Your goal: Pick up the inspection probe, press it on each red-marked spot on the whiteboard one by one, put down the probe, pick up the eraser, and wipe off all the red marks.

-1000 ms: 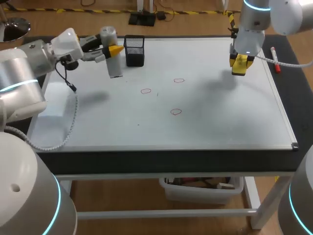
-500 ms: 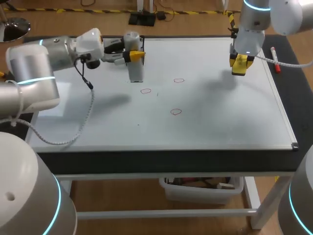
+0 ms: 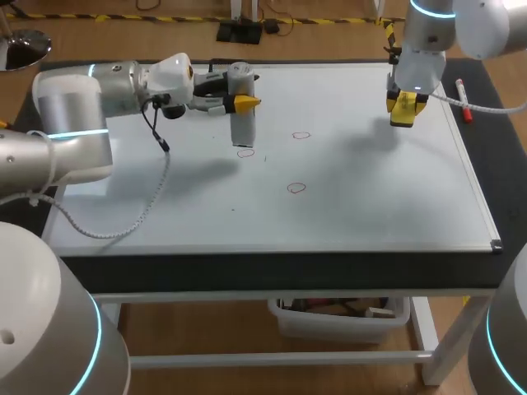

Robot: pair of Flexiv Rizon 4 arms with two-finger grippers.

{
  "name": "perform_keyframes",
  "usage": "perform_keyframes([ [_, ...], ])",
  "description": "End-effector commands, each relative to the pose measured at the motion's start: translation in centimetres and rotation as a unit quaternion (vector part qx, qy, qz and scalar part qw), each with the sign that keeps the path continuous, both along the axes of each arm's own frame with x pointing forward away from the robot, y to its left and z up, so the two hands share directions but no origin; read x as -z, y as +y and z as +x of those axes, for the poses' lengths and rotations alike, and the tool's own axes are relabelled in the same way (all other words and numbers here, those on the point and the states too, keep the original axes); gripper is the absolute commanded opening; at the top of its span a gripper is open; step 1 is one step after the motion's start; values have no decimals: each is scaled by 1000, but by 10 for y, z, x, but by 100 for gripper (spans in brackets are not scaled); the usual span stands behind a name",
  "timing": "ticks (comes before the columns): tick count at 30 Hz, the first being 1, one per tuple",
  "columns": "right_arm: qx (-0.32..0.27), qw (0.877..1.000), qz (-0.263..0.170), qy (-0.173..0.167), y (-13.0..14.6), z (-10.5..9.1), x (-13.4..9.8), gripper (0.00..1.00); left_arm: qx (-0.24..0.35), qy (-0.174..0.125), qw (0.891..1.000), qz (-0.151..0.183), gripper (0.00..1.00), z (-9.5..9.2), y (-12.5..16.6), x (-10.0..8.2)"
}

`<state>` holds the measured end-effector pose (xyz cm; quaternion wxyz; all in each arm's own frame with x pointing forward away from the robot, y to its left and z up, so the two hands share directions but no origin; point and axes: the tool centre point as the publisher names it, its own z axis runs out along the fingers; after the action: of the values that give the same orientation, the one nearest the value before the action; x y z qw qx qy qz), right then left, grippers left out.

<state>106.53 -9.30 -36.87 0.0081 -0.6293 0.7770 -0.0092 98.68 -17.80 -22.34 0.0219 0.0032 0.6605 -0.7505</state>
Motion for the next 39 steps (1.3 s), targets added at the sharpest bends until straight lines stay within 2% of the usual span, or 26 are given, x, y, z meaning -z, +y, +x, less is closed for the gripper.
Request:
perform_keyframes([
  [1,-1,1000,-1,0,-1,0,-1,0,14,-1,1000,-6,0,8,-4,9],
  [19,-1,1000,-1,0,-1,0,-1,0,14,14,1000,-12,0,16,-1,38],
  [39,-1,1000,-1,0,-1,0,-1,0,17,8,1000,-2,0,21,-1,52],
])
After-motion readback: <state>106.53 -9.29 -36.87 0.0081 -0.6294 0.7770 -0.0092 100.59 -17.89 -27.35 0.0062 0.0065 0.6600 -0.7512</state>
